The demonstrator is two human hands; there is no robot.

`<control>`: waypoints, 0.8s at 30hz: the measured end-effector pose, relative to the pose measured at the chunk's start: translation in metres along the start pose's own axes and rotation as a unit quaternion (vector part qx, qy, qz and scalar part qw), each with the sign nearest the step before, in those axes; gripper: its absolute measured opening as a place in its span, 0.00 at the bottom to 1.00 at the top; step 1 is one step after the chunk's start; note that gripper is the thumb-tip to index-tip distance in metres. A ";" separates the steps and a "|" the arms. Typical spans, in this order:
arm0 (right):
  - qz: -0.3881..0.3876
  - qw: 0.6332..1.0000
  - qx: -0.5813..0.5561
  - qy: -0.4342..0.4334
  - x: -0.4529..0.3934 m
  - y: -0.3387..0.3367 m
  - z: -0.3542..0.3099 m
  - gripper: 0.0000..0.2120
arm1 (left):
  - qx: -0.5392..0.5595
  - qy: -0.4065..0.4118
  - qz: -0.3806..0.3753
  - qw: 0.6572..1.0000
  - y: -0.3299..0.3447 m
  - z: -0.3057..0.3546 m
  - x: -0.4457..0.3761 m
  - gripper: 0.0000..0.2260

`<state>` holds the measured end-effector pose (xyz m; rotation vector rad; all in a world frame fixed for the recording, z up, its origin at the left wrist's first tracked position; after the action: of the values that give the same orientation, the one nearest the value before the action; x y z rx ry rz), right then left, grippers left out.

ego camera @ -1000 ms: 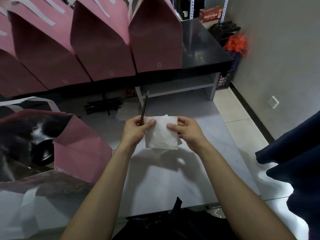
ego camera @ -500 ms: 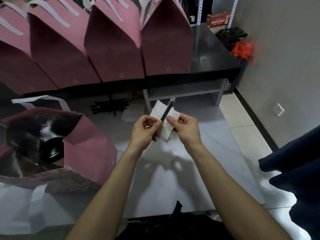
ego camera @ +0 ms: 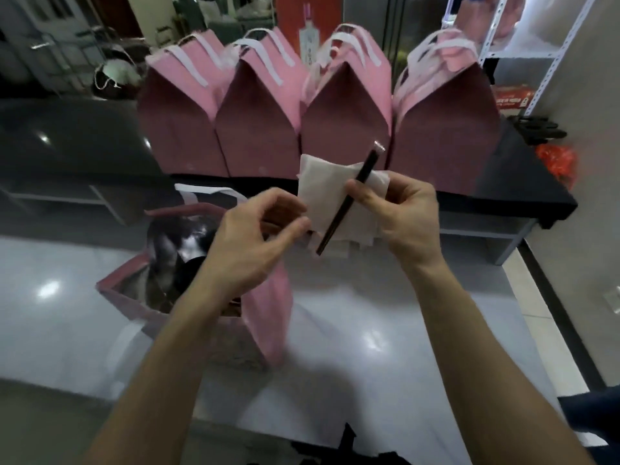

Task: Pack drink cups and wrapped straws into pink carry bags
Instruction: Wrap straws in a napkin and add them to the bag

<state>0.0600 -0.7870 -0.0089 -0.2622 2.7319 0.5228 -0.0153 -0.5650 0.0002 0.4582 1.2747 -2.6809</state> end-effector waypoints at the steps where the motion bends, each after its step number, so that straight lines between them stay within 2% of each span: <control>1: -0.011 1.000 -0.007 -0.004 -0.003 0.015 -0.002 0.03 | -0.021 -0.005 0.003 1.000 -0.023 -0.010 0.001 0.07; 6: -0.022 0.999 -0.030 -0.012 -0.007 0.090 0.004 0.06 | -0.101 -0.046 0.003 0.994 -0.109 -0.083 0.007 0.07; 12: -0.043 0.997 -0.053 -0.040 0.007 0.161 0.013 0.06 | -0.244 -0.065 -0.106 0.962 -0.144 -0.181 0.015 0.11; 15: -0.038 0.998 -0.030 -0.048 0.018 0.189 0.024 0.07 | -0.261 -0.064 -0.164 0.949 -0.146 -0.213 0.023 0.21; 20: -0.050 0.989 0.138 0.001 0.032 0.210 0.056 0.08 | -0.239 0.023 -0.213 0.947 -0.143 -0.232 0.024 0.47; 22: -0.092 0.959 0.264 0.039 0.035 0.209 0.069 0.09 | -0.232 0.035 -0.222 0.947 -0.141 -0.236 0.025 0.53; 24: -0.147 0.916 0.364 0.089 0.037 0.210 0.080 0.08 | -0.222 0.046 -0.231 0.946 -0.138 -0.238 0.026 0.56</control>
<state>-0.0014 -0.5685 -0.0245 -0.5215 2.7565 -0.6237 -0.0236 -0.2927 -0.0486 0.2457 2.1784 -2.5929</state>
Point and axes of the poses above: each hand's wrist, its own x-axis away from the middle knuckle, its own y-axis out of the palm, z = x × y, the point moved 1 cm from there along -x, towards the middle knuckle, and after that the axes turned 15 degrees about -x, right-handed, at the moved point
